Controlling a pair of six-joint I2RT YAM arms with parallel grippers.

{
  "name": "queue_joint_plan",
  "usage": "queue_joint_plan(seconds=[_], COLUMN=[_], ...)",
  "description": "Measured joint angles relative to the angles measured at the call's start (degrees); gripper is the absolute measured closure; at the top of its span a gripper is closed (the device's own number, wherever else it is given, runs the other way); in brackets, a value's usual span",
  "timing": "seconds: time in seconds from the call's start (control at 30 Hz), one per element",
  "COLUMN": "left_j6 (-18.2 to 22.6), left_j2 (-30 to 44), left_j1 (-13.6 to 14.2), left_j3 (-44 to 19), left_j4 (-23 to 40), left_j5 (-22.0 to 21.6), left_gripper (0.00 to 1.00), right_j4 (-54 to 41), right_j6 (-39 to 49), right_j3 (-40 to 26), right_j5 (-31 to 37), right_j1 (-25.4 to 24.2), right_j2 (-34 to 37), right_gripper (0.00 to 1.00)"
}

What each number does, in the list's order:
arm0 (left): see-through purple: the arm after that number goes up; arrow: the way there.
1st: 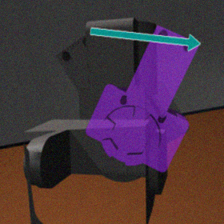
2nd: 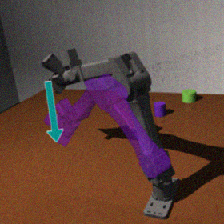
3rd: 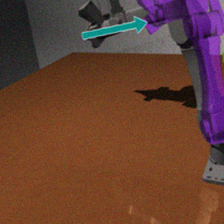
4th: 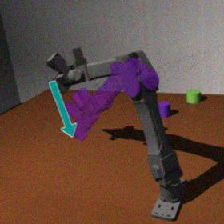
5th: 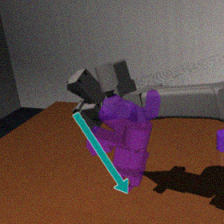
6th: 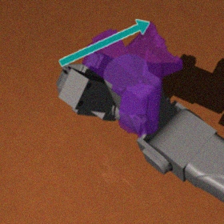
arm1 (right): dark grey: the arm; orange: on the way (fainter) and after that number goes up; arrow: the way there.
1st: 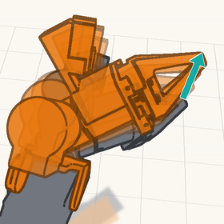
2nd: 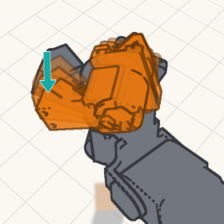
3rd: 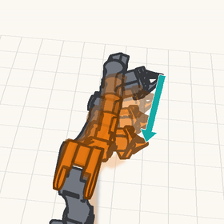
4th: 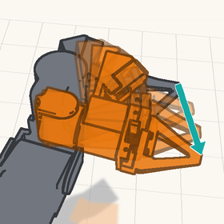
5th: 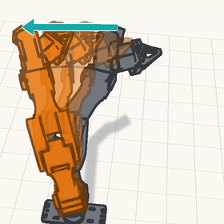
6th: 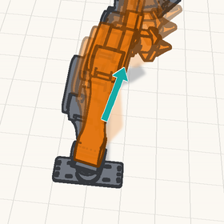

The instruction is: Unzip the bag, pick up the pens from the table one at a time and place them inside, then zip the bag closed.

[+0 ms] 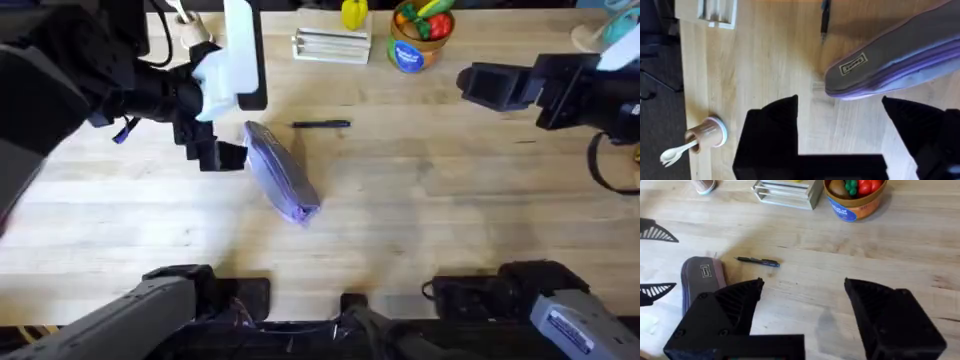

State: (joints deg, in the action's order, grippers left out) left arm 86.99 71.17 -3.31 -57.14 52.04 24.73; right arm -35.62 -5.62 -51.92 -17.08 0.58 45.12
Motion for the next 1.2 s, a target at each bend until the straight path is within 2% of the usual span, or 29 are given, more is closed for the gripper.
queue_joint_plan(seconds=[0.13, 0.33, 0.53, 0.9, 1.03, 1.07, 1.13, 1.2], left_j6=[4.1, 7.8, 8.8, 9.1, 9.1, 9.1, 9.1, 9.3], left_j2=[3.9, 8.6, 12.5, 14.2, 14.2, 14.2, 14.2, 14.2], left_j1=[0.0, 0.0, 0.0, 0.0, 0.0, 0.0, 0.0, 0.0], left_j3=[0.0, 0.0, 0.0, 0.0, 0.0, 0.0, 0.0, 0.0], left_j4=[3.1, 2.3, 2.1, 2.0, 2.5, 2.9, 3.1, 3.0], left_j5=[0.2, 1.9, 4.7, 4.0, 4.0, 4.0, 4.0, 4.0], left_gripper=[0.010, 0.010, 0.009, 0.008, 0.007, 0.030, 0.167, 0.400], right_j4=[0.0, 0.0, 0.0, 0.0, -0.3, -0.8, -2.3, -3.6], right_j6=[0.0, 0.0, 0.0, -0.3, -5.2, -7.2, -10.8, -13.4], right_j3=[0.0, 0.0, 0.0, 0.0, 0.0, 0.0, 0.0, 0.0], right_j5=[-0.2, -0.2, -0.3, -0.4, -0.4, -0.4, -0.5, -0.6], right_j1=[0.0, 0.0, 0.0, 0.0, 0.0, 0.0, 0.0, 0.0], right_j2=[0.0, 0.0, 0.0, 0.0, 0.0, 0.0, 0.0, 0.1], right_gripper=[0.005, 0.005, 0.004, 0.004, 0.004, 0.004, 0.004, 0.004])
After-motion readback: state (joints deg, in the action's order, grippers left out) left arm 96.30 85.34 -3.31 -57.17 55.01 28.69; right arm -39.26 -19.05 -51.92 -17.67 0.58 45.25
